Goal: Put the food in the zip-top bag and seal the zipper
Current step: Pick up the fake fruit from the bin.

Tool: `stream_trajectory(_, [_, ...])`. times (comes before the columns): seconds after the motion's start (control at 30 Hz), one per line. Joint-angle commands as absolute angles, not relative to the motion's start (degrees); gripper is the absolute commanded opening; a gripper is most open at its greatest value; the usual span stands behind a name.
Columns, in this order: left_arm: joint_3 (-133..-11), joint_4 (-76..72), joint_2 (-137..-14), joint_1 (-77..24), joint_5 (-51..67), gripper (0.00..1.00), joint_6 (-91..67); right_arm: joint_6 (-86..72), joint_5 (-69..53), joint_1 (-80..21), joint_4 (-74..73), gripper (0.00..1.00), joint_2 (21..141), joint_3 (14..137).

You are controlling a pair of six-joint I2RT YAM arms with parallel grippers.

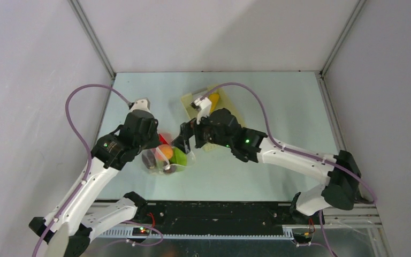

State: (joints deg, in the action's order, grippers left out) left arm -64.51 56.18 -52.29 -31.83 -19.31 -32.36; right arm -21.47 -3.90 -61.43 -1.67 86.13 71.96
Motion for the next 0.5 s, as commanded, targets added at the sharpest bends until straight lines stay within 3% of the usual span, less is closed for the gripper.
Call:
stream_trajectory(0.0, [-64.6, 53.4, -50.5, -31.6, -21.0, 0.0, -31.6, -19.9, 2.0, -58.0, -1.0, 1.0, 80.8, 69.7])
stream_trajectory(0.2, [-64.7, 53.7, -50.6, -31.6, -21.4, 0.0, -31.7, -25.8, 3.0, -48.3, -3.1, 0.99, 81.7, 69.0])
stream_trajectory(0.47, [-65.1, 54.3, -50.9, -31.5, -22.6, 0.0, -31.6, -36.0, 18.9, -42.9, -2.0, 0.99, 91.7, 72.2])
